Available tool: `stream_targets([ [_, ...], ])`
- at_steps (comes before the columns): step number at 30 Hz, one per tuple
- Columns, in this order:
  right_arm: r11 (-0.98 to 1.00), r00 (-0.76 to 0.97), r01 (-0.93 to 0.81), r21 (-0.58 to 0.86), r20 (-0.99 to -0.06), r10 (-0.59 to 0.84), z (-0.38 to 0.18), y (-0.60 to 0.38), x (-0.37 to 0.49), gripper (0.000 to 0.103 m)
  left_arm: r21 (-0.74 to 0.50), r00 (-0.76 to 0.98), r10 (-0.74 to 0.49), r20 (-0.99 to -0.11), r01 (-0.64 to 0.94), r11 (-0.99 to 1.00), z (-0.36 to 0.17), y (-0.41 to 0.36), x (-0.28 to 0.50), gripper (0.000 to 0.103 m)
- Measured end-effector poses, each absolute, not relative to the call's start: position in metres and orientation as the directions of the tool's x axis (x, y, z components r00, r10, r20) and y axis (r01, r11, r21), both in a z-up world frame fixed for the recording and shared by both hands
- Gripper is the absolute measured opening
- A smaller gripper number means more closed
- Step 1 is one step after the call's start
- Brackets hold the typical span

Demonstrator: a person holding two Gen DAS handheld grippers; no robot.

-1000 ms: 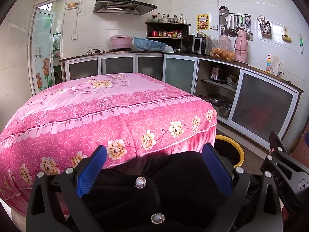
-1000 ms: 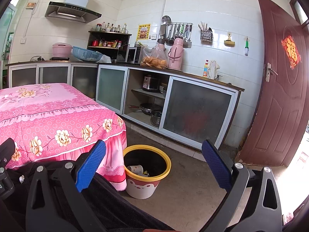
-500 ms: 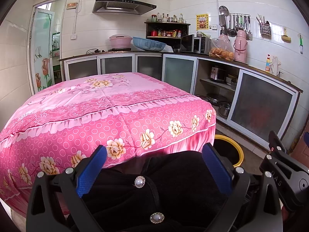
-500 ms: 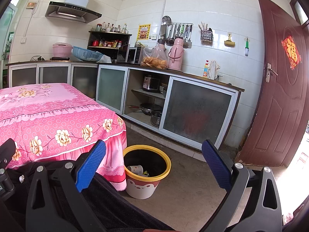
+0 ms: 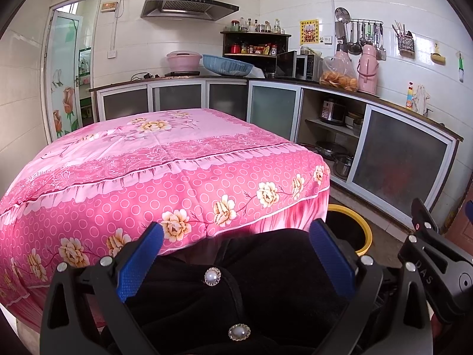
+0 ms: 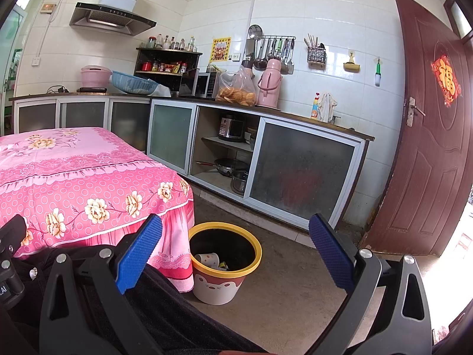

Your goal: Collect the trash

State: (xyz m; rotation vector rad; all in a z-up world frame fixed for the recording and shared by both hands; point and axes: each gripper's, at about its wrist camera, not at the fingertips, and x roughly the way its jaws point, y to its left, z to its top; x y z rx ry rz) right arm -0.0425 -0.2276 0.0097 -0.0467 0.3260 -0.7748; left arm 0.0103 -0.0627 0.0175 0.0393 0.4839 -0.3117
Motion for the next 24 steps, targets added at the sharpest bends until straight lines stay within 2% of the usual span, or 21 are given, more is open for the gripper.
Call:
stream_targets([
  [24, 0.716, 0.666, 0.679, -0.161, -0.273, -0.694, 0.0092, -0.2272, -0.042, 0.095, -0.04, 0.833, -0.292, -0.47, 0.311, 0.95, 0.0149, -0.0569, 0.0168, 0.095],
])
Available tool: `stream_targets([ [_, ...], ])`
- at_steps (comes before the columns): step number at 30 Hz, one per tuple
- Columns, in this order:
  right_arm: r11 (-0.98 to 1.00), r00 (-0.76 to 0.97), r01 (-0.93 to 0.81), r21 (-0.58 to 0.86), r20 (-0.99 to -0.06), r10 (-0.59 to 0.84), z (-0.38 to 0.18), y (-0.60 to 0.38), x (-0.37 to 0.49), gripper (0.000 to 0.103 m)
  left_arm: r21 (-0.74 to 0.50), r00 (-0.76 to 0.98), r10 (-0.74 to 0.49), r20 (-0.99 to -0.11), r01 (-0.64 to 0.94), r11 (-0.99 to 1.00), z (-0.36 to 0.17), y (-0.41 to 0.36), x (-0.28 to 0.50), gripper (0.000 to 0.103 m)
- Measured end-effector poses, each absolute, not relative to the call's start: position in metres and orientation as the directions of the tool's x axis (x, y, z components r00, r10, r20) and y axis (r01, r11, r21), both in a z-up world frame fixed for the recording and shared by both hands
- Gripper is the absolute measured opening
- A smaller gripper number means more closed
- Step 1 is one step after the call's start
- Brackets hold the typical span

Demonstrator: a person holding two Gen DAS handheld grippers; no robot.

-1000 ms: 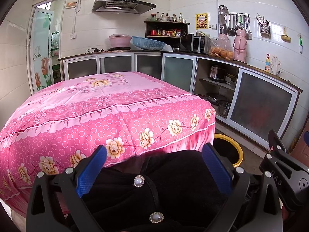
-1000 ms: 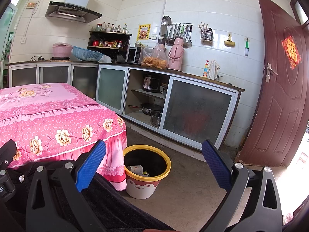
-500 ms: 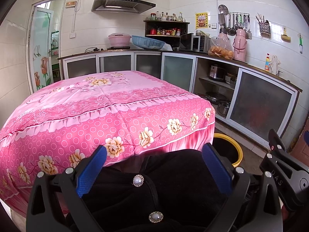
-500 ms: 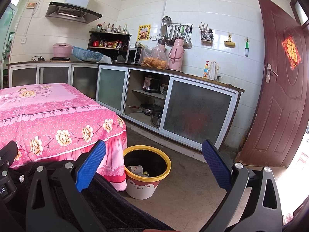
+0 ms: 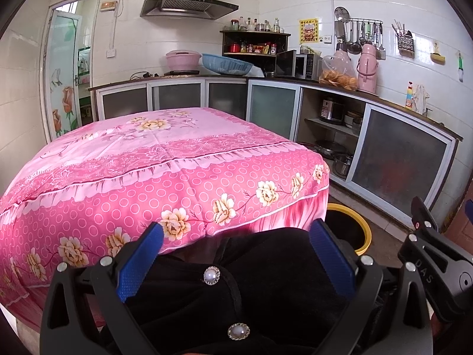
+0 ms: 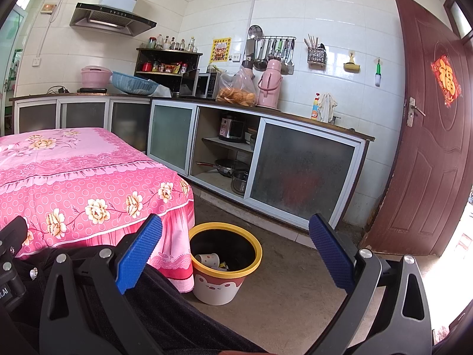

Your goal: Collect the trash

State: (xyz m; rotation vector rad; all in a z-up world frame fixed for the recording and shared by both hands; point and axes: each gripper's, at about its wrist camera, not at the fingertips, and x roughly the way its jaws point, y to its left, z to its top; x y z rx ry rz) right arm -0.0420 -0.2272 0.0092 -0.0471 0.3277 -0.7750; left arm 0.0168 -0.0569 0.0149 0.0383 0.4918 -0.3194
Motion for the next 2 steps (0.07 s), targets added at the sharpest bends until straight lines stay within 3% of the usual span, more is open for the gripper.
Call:
stream_targets([
  [2, 0.717, 0.667, 0.677, -0.162, -0.275, -0.692, 0.0097, -0.2285, -0.0414, 0.095, -0.043, 0.831, -0.295, -0.471, 0.312, 0.949, 0.0145, -0.0558, 0.0178, 0.095],
])
